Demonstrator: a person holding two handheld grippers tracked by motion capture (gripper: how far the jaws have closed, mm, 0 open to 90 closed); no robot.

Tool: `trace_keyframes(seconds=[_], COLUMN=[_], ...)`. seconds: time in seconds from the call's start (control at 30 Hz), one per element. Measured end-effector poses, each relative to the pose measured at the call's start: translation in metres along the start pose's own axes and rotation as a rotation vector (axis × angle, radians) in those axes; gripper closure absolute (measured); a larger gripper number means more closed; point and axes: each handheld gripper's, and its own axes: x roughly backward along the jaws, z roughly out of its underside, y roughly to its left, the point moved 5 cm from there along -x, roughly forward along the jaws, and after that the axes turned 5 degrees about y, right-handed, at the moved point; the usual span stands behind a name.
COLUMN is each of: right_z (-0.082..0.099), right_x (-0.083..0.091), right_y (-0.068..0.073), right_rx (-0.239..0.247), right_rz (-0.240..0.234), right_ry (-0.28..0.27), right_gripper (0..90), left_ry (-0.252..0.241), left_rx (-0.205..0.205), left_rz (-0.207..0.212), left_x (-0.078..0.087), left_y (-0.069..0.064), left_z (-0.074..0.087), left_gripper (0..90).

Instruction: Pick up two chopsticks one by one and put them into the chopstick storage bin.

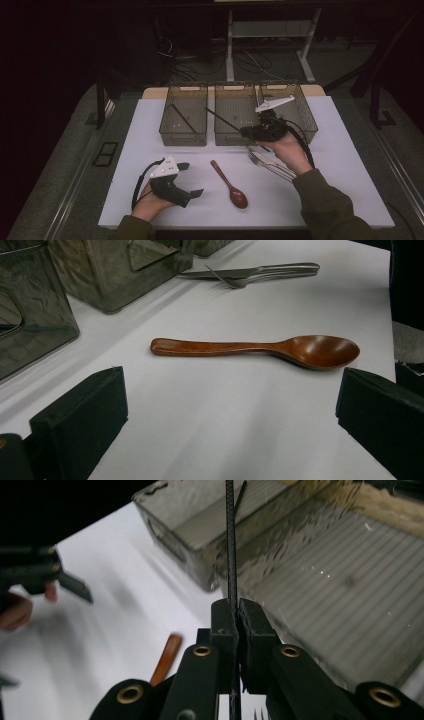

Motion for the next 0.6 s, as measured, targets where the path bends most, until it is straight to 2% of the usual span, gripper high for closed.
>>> trace_keyframes(seconds=[0.3, 0.6], right_z=[-0.043, -0.079], right_x=[-0.029, -0.062], right_y=[0.002, 0.001], right_rx=[0.007, -0.025], right_rz=[0.03, 0.062], right_ry=[-0.01, -0.01], right_gripper=[85.2, 85.1], left_ry=[-0.004, -0.014], left_rx=[0.003, 0.001], left_rz=[0.005, 0.012], left_x=[0.0, -0.001], left_y=[0.0, 0.0], left_z=[0.0, -0.002], left_gripper=[0.0, 0.0])
